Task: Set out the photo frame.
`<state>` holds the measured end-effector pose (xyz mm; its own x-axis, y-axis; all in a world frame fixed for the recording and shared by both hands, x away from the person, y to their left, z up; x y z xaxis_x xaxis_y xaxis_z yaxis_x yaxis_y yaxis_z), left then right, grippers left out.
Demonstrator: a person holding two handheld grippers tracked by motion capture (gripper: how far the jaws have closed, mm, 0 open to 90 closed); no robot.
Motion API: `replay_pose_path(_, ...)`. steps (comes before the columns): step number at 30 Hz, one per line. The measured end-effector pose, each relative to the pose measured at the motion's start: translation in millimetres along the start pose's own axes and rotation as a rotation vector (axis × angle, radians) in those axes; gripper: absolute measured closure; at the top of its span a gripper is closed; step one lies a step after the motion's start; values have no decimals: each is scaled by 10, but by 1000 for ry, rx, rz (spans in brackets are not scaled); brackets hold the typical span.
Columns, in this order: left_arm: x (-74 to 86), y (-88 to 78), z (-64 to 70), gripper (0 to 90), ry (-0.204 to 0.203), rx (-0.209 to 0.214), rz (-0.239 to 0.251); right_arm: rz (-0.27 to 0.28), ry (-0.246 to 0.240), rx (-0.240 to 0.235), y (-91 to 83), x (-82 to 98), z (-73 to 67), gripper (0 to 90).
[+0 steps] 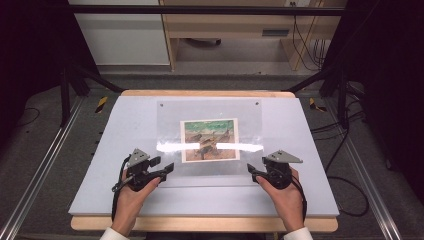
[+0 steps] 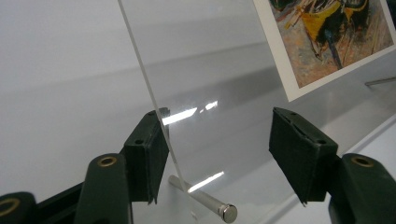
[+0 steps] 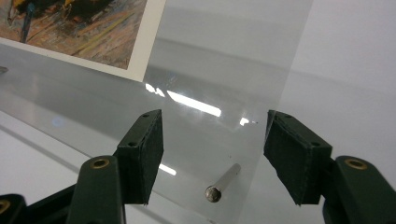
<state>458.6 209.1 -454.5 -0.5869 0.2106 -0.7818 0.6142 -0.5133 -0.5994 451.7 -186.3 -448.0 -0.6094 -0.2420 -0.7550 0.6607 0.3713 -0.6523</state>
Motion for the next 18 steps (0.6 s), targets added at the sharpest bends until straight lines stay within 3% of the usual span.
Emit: replay_pose_path(18, 56, -75, 17, 452, 2, 0, -14, 9, 21, 8, -79, 79, 0, 501)
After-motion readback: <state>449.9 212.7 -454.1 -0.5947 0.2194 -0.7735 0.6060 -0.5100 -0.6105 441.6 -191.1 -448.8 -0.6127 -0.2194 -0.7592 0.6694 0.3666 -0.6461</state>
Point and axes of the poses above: each handheld gripper's, and its own axes: y roughly forward along the jaws, x roughly out of its underside, z roughly to its right, the point moved 1 cm from there along y, roughly forward along the jaws, and after that the axes turned 7 degrees about -z, right-handed, at the moved point
